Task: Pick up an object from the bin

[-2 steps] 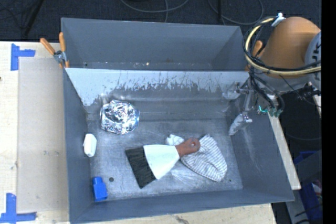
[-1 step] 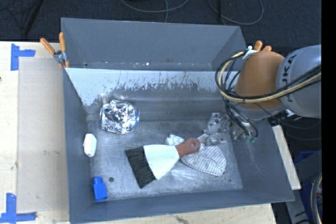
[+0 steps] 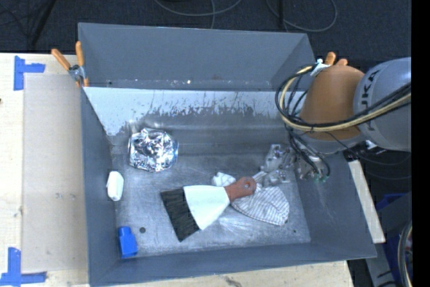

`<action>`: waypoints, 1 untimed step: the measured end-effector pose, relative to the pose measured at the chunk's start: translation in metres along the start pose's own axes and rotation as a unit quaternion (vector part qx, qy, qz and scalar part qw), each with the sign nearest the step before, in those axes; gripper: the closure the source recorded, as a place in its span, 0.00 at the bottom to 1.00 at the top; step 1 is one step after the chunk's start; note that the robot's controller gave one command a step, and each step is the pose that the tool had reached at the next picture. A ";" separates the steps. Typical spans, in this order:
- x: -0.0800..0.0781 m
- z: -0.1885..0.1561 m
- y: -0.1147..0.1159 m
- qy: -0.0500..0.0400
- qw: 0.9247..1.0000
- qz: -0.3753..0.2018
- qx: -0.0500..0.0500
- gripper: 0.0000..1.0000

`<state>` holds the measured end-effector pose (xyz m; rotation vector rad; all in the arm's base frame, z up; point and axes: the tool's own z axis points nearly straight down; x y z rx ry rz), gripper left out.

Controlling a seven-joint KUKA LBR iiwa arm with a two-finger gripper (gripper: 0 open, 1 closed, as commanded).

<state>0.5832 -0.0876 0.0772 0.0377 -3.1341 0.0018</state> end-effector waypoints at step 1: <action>0.018 -0.153 0.000 -0.005 1.000 0.002 0.000 1.00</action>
Offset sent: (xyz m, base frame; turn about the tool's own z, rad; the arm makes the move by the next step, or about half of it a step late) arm 0.0000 0.0000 0.0000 0.0000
